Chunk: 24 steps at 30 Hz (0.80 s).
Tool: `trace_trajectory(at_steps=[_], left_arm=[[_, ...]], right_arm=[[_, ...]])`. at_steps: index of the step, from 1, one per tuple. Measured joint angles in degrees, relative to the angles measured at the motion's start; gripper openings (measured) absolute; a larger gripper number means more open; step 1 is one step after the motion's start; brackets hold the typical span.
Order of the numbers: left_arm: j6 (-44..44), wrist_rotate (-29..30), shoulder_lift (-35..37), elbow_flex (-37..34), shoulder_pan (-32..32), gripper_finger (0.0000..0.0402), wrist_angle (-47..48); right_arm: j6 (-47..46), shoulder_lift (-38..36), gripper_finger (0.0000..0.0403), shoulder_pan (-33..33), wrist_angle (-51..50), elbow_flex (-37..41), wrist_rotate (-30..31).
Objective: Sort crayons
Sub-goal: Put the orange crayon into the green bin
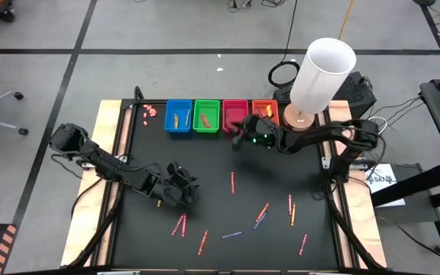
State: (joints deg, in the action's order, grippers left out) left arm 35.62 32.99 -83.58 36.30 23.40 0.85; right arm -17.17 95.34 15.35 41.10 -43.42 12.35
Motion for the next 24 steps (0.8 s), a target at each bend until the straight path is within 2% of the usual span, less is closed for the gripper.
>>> trace_trajectory(at_steps=[5, 8, 12, 14, 20, 24], left_arm=[[7.57, -0.14, 0.94, 0.02, -0.02, 0.0125, 10.32], [12.53, -0.71, 2.13, 0.21, 0.00, 0.0125, 18.62], [22.54, -2.51, 4.30, 2.68, -0.06, 0.0125, 34.34], [26.58, -3.84, 5.01, 3.36, -0.07, 0.0125, 37.91], [30.11, -13.76, 5.71, 3.38, 0.11, 0.0125, 36.42], [31.43, -15.75, 4.99, 3.37, 0.91, 0.0125, 32.88]], right_arm=[[5.83, -3.93, 0.0134, -9.45, -9.93, 0.23, -0.38], [7.16, -3.93, 0.0134, -15.41, -11.01, 1.46, -0.41], [6.06, -2.73, 0.0134, -21.98, -11.23, 2.73, -0.18], [6.05, -2.04, 0.0134, -24.70, -10.75, 2.80, 0.86], [7.32, 2.25, 0.0134, -30.66, -7.75, 2.82, 7.03], [10.36, 5.42, 0.0134, -31.76, -3.41, 2.82, 7.23]])
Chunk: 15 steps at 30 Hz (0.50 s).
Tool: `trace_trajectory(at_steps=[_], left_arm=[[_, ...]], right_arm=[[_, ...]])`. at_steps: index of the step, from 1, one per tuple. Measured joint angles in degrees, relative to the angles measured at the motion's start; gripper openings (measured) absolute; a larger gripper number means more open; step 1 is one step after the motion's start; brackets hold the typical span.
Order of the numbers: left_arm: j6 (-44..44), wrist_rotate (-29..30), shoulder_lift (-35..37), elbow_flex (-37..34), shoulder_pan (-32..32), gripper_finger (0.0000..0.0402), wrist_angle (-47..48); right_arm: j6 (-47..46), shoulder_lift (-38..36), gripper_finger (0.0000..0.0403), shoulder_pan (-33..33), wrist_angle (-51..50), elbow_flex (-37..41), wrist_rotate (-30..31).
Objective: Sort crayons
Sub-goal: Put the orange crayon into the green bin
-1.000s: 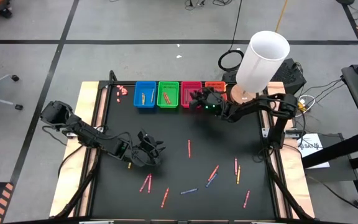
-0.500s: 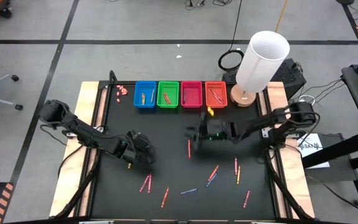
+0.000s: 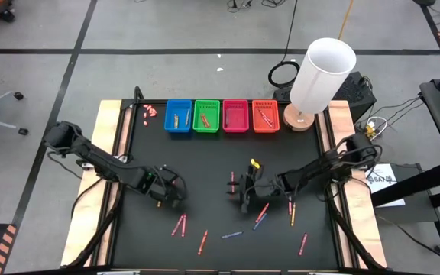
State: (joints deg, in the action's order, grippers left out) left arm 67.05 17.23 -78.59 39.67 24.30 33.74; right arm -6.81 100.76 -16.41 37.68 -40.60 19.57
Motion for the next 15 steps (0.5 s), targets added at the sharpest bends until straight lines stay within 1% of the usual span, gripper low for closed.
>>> trace_trajectory(at_steps=[4, 9, 15], left_arm=[[0.48, -0.02, -0.72, -0.01, 1.51, 0.0125, -1.11], [1.63, 1.41, -1.87, -0.03, 3.41, 0.0125, 0.77], [1.25, 2.49, -3.79, -0.02, 3.88, 0.0125, 0.83]], right_arm=[[0.16, 2.31, 0.0134, -0.19, 4.28, 0.00, -0.09], [-0.30, 3.26, 0.0134, -0.24, 5.32, 0.00, -0.27], [-0.67, 3.26, 0.0134, -0.42, 5.39, 0.00, -0.31]])
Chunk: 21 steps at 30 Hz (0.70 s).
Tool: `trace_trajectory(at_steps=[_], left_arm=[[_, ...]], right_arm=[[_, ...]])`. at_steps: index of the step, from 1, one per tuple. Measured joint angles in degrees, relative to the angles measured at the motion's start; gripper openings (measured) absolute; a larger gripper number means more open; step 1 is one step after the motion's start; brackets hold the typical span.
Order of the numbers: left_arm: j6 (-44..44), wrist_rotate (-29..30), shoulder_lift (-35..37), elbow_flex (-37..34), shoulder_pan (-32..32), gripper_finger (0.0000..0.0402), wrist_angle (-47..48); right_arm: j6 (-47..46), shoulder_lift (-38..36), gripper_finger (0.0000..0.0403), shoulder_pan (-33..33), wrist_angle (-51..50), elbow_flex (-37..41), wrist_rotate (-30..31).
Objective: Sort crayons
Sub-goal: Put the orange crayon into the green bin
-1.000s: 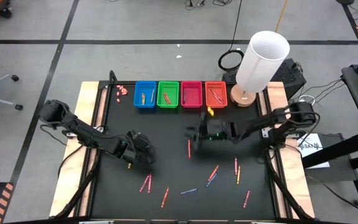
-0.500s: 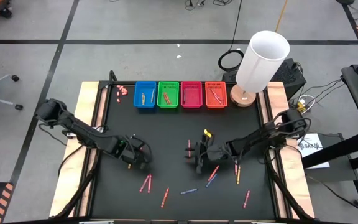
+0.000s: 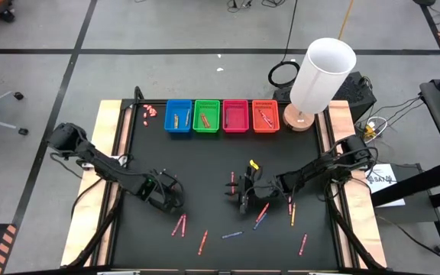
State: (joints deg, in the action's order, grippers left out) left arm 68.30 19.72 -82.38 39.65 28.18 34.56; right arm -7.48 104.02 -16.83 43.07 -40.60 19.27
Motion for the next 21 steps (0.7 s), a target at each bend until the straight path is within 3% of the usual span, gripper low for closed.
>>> trace_trajectory(at_steps=[10, 18, 21], left_arm=[[-5.58, 2.64, -4.55, -0.06, -0.48, 0.0117, -0.31], [-12.27, 4.88, -7.92, 0.21, -0.84, 0.0015, -1.99], [-13.26, 5.52, -7.93, 0.12, -1.11, 0.0010, -2.86]], right_arm=[[0.60, -0.01, 0.0134, -0.53, -0.66, 0.00, 0.07], [0.27, -0.01, 0.0134, -0.53, -2.18, 0.00, 0.15], [0.27, -0.01, 0.0134, -0.53, -2.17, 0.00, 0.17]])
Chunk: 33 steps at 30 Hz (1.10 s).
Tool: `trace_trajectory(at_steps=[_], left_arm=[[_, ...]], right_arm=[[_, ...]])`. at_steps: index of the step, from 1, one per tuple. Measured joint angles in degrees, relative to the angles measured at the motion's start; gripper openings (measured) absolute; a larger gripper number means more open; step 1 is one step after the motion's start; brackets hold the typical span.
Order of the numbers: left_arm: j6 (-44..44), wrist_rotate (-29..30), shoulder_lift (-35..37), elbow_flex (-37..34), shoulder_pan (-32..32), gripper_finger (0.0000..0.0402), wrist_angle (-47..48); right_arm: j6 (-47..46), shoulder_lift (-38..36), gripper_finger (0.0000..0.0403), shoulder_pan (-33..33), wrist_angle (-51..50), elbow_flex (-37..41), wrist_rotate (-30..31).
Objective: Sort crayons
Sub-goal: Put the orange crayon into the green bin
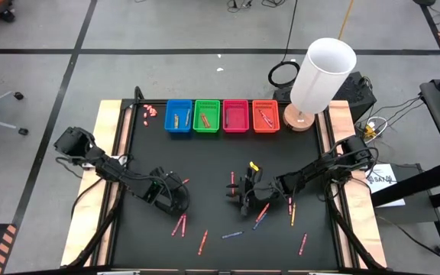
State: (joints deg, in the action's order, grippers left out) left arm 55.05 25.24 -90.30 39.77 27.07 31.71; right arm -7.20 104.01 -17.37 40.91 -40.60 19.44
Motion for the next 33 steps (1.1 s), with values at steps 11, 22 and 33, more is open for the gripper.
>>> trace_trajectory(at_steps=[11, 22, 33], left_arm=[[-1.69, 4.41, -0.22, 1.89, -0.16, 0.0017, 1.47], [-15.11, 10.39, -0.11, 10.82, -2.05, 0.0018, 1.49], [-48.56, 9.26, -0.06, 23.64, -4.63, 0.0018, 0.07]], right_arm=[[-0.02, 0.00, 0.0134, 0.00, 0.04, 0.00, 0.00], [-1.05, 0.00, 0.0134, -0.60, -0.73, 0.00, -0.05], [1.85, -1.28, 0.0134, -2.37, -7.56, 0.00, 0.11]])
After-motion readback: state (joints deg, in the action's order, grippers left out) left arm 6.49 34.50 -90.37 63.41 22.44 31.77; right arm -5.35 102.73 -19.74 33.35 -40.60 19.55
